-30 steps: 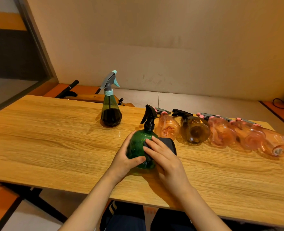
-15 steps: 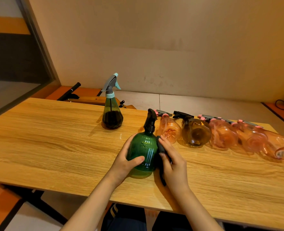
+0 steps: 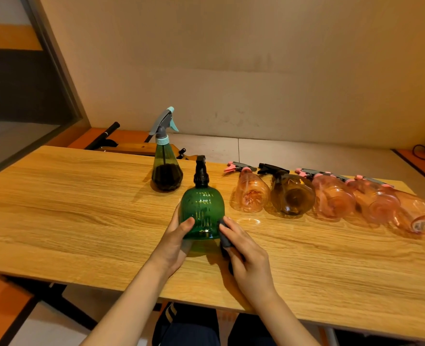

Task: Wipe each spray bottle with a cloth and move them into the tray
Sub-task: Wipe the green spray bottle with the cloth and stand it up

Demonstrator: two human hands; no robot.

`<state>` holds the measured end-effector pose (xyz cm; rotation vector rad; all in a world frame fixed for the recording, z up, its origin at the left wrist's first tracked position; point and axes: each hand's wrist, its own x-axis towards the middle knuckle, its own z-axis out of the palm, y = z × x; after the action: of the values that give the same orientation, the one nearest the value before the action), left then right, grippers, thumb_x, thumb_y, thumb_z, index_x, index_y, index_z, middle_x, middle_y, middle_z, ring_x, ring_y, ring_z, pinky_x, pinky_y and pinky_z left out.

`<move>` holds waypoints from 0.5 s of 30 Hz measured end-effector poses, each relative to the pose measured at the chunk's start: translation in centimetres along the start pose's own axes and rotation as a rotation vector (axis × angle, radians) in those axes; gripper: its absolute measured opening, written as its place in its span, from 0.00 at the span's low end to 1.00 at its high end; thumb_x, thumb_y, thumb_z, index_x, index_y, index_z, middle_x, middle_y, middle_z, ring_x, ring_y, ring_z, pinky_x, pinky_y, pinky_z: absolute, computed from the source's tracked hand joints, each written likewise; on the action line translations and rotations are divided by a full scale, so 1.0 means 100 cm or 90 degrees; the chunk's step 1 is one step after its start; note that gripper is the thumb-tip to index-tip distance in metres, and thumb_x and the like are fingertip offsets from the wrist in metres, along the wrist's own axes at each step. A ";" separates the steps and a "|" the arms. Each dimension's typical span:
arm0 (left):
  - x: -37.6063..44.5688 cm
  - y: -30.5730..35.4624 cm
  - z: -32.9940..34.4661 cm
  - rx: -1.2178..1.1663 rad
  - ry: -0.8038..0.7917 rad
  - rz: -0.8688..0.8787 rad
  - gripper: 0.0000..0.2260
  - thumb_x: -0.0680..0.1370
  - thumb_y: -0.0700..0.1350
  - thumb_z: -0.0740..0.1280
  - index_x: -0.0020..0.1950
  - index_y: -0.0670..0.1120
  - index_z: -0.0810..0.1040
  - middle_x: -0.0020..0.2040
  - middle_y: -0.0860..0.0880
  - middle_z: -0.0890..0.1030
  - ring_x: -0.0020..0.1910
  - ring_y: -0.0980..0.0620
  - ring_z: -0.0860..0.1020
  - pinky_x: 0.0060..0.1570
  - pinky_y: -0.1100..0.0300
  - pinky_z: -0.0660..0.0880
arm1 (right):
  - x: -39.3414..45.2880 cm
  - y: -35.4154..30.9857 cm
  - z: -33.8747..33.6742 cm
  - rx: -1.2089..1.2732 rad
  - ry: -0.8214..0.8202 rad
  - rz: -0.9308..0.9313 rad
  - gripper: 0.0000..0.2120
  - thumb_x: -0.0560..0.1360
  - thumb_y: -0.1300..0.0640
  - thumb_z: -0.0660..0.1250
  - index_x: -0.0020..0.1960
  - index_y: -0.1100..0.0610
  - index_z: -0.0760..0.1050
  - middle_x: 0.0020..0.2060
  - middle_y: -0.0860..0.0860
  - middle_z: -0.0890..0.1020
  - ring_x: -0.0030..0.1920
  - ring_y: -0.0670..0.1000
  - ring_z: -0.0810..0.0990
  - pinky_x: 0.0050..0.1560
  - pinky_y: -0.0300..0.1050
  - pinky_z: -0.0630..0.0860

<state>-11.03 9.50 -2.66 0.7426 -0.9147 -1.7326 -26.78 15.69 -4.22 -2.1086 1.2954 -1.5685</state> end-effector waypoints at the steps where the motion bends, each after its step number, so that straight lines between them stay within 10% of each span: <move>1: 0.000 -0.001 0.000 0.012 0.000 -0.002 0.55 0.48 0.57 0.84 0.71 0.49 0.66 0.59 0.44 0.81 0.56 0.46 0.81 0.44 0.57 0.80 | 0.000 0.001 0.000 -0.001 0.008 0.000 0.30 0.71 0.72 0.63 0.66 0.47 0.69 0.68 0.35 0.67 0.68 0.46 0.68 0.68 0.43 0.65; 15: -0.002 0.000 0.002 0.029 0.014 -0.004 0.52 0.50 0.59 0.83 0.69 0.46 0.68 0.55 0.44 0.82 0.52 0.48 0.82 0.42 0.58 0.80 | -0.002 0.002 -0.001 -0.017 0.031 -0.015 0.23 0.74 0.67 0.60 0.65 0.50 0.70 0.68 0.35 0.68 0.67 0.47 0.70 0.66 0.45 0.68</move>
<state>-11.18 9.72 -2.57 0.7944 -0.9404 -1.7105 -26.97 15.75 -4.46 -2.1217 1.3187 -1.6313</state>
